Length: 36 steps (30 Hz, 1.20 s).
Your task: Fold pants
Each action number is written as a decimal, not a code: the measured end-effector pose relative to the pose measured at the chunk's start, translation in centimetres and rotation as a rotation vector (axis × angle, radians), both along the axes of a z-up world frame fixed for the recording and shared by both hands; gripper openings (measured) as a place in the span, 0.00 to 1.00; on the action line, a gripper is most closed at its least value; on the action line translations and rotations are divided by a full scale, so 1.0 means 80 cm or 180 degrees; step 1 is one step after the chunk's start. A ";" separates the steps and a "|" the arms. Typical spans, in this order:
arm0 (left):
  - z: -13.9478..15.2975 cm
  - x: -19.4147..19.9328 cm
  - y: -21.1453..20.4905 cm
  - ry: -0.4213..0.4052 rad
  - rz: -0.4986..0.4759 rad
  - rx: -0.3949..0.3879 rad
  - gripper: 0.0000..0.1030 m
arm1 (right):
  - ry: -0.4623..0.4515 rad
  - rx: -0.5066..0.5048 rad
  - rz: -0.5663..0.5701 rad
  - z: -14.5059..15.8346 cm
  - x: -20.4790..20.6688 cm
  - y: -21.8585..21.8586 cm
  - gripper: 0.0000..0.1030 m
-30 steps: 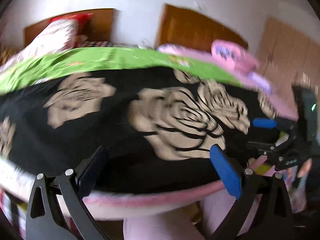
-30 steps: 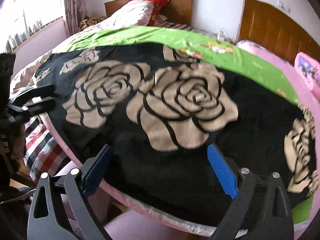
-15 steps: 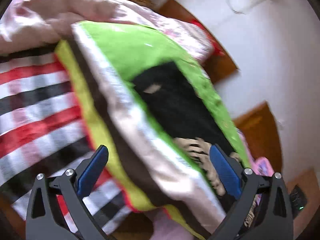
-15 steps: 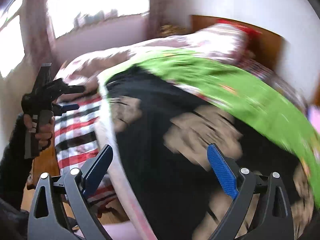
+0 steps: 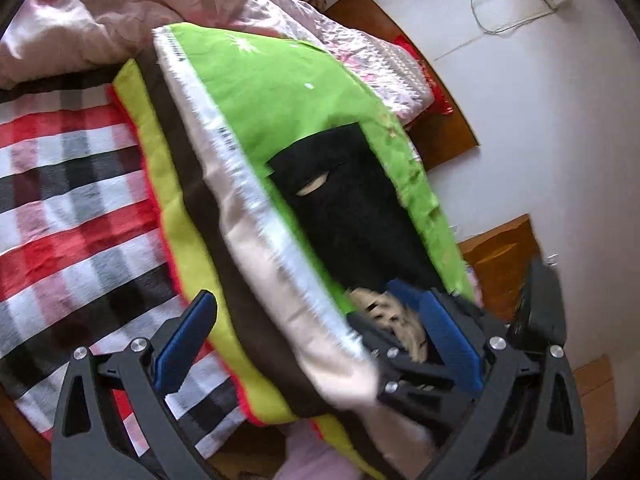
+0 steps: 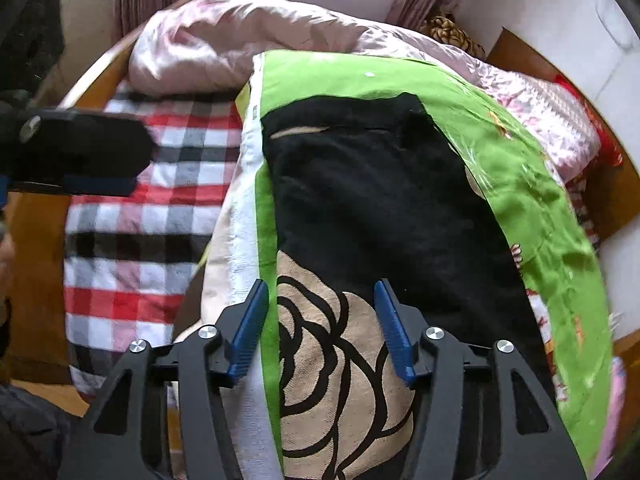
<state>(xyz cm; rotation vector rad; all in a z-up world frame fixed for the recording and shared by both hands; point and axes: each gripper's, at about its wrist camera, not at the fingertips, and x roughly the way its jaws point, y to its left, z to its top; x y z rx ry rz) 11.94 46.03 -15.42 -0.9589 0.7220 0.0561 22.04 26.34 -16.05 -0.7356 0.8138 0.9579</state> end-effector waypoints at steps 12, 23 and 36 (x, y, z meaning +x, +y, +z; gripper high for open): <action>-0.021 0.061 -0.019 -0.0099 -0.0318 -0.0659 0.98 | -0.0137 -0.0124 0.0146 -0.001 -0.010 -0.007 0.48; -0.035 0.078 -0.010 -0.0278 -0.0217 -0.1161 0.98 | 0.0398 0.0630 -0.0288 0.025 0.023 -0.036 0.06; -0.054 0.118 0.005 -0.0273 0.0030 -0.1056 0.57 | 0.0713 0.1204 -0.0369 0.071 -0.015 -0.144 0.81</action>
